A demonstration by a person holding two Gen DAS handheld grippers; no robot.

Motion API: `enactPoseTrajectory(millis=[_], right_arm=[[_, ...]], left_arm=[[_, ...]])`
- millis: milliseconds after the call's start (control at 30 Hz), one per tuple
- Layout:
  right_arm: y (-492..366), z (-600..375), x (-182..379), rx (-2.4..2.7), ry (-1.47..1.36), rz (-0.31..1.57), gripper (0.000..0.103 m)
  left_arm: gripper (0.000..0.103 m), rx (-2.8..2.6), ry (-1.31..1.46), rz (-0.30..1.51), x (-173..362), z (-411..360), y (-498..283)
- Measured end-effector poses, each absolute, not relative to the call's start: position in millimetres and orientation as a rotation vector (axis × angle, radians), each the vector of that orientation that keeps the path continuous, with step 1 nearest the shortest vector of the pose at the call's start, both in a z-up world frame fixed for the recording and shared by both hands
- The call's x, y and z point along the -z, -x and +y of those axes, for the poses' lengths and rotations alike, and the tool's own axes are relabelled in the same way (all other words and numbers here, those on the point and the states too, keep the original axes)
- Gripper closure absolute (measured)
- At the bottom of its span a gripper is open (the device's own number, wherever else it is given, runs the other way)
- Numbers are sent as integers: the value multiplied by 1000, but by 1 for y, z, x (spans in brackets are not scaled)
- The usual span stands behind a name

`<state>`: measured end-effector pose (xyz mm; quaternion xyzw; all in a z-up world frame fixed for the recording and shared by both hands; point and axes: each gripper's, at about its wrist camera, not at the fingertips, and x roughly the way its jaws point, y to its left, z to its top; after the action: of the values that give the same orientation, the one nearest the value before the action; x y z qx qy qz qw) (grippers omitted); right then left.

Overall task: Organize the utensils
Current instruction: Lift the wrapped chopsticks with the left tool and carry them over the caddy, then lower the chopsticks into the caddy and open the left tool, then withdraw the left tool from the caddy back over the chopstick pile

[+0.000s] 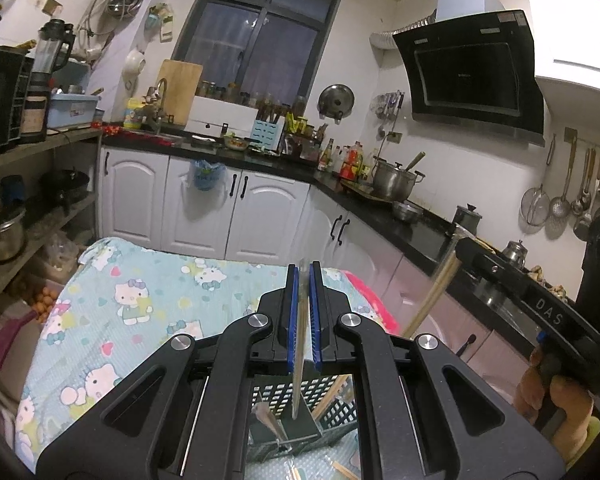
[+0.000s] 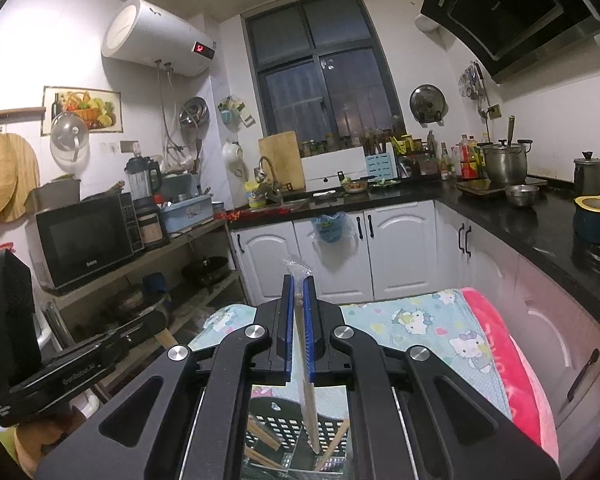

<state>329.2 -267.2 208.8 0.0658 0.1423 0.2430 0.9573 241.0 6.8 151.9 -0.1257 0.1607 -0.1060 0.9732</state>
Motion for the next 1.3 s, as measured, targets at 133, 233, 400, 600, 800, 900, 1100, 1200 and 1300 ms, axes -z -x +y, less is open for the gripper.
enactPoseTrajectory(millis=[133,233,400,600,800,900,1100,1200,1300], right_arm=[[-332,-265,-198,-486,-119,300,98],[-334,-262,-190,-476,-107,311,98],[-339,-260,-177,-463,-97,333,98],[-342,-262,-165,-458,-91,371,82],[-335,-268,-159,-456,-91,386,61],[-329,-273,-158,-454,-94,391,56],[-318,-282,-155,-451,-99,400,45],[-308,-286,-154,-451,-97,407,44],[-296,-290,-152,-455,-93,415,42]], left_arm=[[100,220,256,329,-144,6,-241],[100,223,258,333,-138,5,-242],[100,228,259,352,-128,3,-245],[79,223,270,386,-118,6,-246],[50,221,286,372,-120,12,-232],[32,221,296,350,-125,17,-222],[11,229,336,326,-132,29,-201],[11,218,348,330,-131,33,-193],[11,217,364,341,-127,38,-185]])
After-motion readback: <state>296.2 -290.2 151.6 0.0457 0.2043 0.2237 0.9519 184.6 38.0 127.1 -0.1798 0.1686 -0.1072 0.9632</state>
